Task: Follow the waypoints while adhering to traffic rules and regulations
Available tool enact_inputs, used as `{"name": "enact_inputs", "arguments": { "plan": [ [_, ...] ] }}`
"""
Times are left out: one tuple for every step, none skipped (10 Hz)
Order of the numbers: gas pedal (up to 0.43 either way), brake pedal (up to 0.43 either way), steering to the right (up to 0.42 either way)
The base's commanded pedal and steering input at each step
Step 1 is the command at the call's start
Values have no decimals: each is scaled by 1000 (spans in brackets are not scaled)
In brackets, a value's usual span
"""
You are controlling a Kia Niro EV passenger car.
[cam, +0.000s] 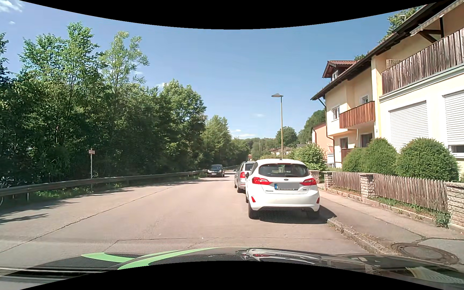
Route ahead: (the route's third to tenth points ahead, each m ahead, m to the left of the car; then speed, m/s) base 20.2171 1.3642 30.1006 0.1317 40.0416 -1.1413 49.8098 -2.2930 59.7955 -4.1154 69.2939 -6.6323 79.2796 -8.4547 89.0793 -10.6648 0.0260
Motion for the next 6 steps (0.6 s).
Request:
{"name": "enact_inputs", "arguments": {
  "plan": [
    [0,280,-76],
    [0,287,-76],
    [0,287,-74],
    [0,287,-72],
    [0,287,-71],
    [0,287,-71]
  ]
}}
